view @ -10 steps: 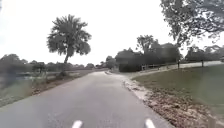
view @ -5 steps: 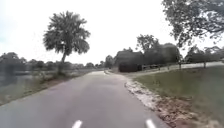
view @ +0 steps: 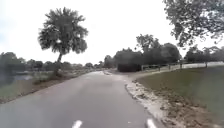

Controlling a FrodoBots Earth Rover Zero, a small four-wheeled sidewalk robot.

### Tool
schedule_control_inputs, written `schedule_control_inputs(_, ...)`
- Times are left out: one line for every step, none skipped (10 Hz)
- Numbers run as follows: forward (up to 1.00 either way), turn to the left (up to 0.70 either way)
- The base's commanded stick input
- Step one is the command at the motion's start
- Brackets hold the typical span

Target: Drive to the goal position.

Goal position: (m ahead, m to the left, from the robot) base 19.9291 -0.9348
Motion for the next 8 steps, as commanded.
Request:
schedule_control_inputs(0.85, 0.10)
schedule_control_inputs(0.85, 0.27)
schedule_control_inputs(0.85, 0.05)
schedule_control_inputs(0.85, 0.01)
schedule_control_inputs(0.85, 0.05)
schedule_control_inputs(0.85, 0.34)
schedule_control_inputs(0.85, 0.31)
schedule_control_inputs(0.85, 0.00)
